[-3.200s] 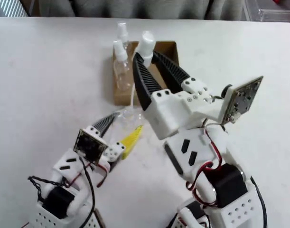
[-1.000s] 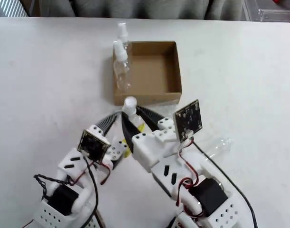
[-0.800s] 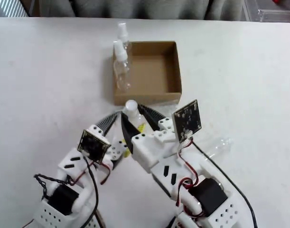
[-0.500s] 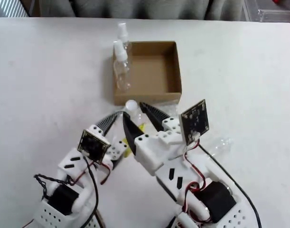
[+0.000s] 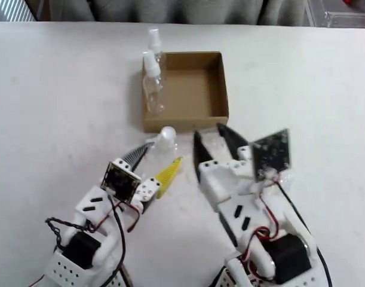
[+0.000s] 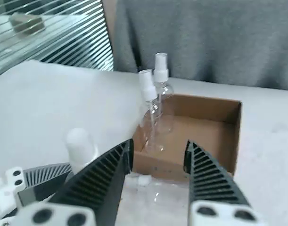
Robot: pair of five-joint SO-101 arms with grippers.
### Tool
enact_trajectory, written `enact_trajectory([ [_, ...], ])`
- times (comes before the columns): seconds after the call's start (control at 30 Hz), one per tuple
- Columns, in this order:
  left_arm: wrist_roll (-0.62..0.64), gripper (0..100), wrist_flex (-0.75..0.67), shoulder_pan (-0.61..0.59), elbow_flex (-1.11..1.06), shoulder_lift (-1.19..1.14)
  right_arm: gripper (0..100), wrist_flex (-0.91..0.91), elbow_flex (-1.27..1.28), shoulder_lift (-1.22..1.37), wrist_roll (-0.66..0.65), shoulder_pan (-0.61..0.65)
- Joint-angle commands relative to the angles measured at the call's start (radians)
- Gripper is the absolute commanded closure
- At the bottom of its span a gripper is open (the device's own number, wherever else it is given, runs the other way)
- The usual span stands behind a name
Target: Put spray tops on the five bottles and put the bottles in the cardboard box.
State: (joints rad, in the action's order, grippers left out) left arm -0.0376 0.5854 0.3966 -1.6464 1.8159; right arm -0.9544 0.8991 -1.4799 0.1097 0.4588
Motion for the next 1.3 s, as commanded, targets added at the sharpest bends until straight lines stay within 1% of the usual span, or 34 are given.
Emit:
enact_trajectory([
  [0.0,-0.005,98,-0.034,-0.045,-0.005,0.013,85.1,-0.004,-0.029,-0.105,-0.012,-0.045],
  [0.07,-0.005,98,-0.064,-0.039,-0.031,0.013,85.1,-0.025,-0.009,-0.145,-0.017,-0.053],
  [0.17,0.005,98,-0.083,-0.035,-0.029,0.013,85.1,-0.166,0.041,-0.183,-0.008,-0.062],
  [0.2,0.026,98,-0.083,-0.042,-0.017,0.013,85.1,-0.199,0.074,-0.191,-0.008,-0.056],
  [0.27,0.095,98,-0.084,-0.081,0.0,0.013,86.5,-0.194,0.138,-0.197,-0.017,-0.058],
  [0.33,0.163,98,-0.084,-0.082,0.0,0.013,92.3,-0.142,0.169,-0.197,-0.049,-0.058],
  [0.4,0.193,98,-0.084,-0.065,0.005,0.013,99.4,-0.096,0.213,-0.197,-0.143,-0.065],
  [0.47,0.192,98,-0.086,-0.07,0.017,0.013,96.1,-0.067,0.284,-0.205,-0.186,-0.065],
  [0.5,0.195,98,-0.086,-0.081,0.029,0.013,96.6,-0.039,0.324,-0.205,-0.186,-0.058],
  [0.57,0.198,98,-0.087,-0.11,0.063,0.01,98.6,0.071,0.417,-0.205,-0.187,-0.045],
  [0.63,0.198,98,-0.087,-0.131,0.095,0.008,98.0,0.202,0.502,-0.205,-0.193,-0.042],
  [0.7,0.195,98,-0.091,-0.153,0.129,0.007,98.3,0.285,0.555,-0.205,-0.184,-0.033],
  [0.73,0.193,98,-0.091,-0.162,0.144,0.007,98.3,0.314,0.577,-0.205,-0.175,-0.025],
  [0.8,0.192,98,-0.092,-0.168,0.169,-0.007,98.3,0.348,0.606,-0.206,-0.097,0.007],
  [0.9,0.192,98,-0.135,-0.17,0.242,-0.104,98.3,0.366,0.617,-0.206,0.037,0.045],
  [0.97,0.192,98,-0.183,-0.171,0.315,-0.22,98.3,0.369,0.617,-0.206,0.087,0.056],
  [1.07,0.193,98,-0.226,-0.168,0.45,-0.446,98.3,0.377,0.617,-0.206,0.11,0.059],
  [1.17,0.192,98,-0.261,-0.171,0.571,-0.656,98.3,0.401,0.621,-0.206,0.112,0.091],
  [1.27,0.198,98,-0.315,-0.171,0.621,-0.789,98.3,0.401,0.631,-0.234,0.112,0.137],
])
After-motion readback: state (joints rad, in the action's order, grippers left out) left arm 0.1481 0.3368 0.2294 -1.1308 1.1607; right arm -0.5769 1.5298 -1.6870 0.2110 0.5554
